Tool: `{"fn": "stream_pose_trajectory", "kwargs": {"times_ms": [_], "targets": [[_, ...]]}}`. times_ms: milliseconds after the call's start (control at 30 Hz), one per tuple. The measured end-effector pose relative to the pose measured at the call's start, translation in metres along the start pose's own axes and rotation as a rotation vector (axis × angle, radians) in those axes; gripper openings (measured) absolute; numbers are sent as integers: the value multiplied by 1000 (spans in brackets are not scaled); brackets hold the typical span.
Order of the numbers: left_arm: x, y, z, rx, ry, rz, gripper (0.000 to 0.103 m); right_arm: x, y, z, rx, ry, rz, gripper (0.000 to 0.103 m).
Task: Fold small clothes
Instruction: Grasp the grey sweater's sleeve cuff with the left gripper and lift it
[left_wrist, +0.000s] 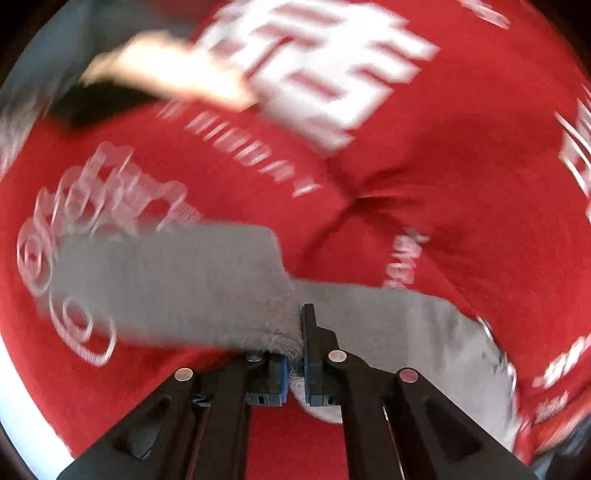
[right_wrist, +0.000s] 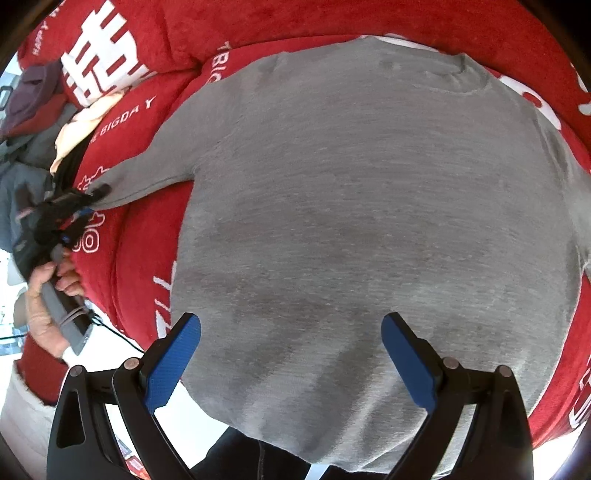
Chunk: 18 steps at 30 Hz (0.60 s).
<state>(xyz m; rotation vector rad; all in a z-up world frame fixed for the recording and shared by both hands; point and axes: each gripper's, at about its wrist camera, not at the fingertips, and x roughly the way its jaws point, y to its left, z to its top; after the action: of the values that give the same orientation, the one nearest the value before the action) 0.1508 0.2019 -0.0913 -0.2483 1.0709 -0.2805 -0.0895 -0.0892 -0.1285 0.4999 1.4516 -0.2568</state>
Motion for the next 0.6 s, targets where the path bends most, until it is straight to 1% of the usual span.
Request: {"fn": "stream_pose_trajectory", "kwargs": {"times_ms": [67, 133, 200, 267, 300, 367, 400, 433, 467, 533, 600], "targets": [[-9, -41, 4, 119, -36, -25, 6, -5, -9, -1, 22, -16, 4, 99], [-17, -87, 0, 237, -68, -68, 6, -14, -21, 0, 44, -44, 0, 99], [-18, -138, -11, 349, -77, -136, 6, -23, -38, 0, 75, -75, -10, 99], [-8, -188, -31, 456, -50, -191, 6, -30, -56, 1, 114, -99, -16, 99], [-3, -205, -40, 493, -31, -208, 6, -35, -68, 0, 138, -113, -22, 99], [13, -237, -62, 544, 20, -249, 6, -41, -90, -3, 181, -133, -37, 99], [23, -250, -75, 566, 52, -255, 6, -44, -105, -6, 210, -144, -48, 99], [31, -259, -88, 583, 70, -237, 6, -46, -113, -9, 227, -149, -54, 99], [45, -267, -101, 604, 98, -194, 6, -47, -124, -12, 247, -155, -62, 99], [66, -272, -119, 631, 153, -120, 7, -49, -147, -18, 285, -158, -80, 99], [77, -272, -135, 664, 183, -45, 7, -47, -160, -22, 307, -154, -91, 99]]}}
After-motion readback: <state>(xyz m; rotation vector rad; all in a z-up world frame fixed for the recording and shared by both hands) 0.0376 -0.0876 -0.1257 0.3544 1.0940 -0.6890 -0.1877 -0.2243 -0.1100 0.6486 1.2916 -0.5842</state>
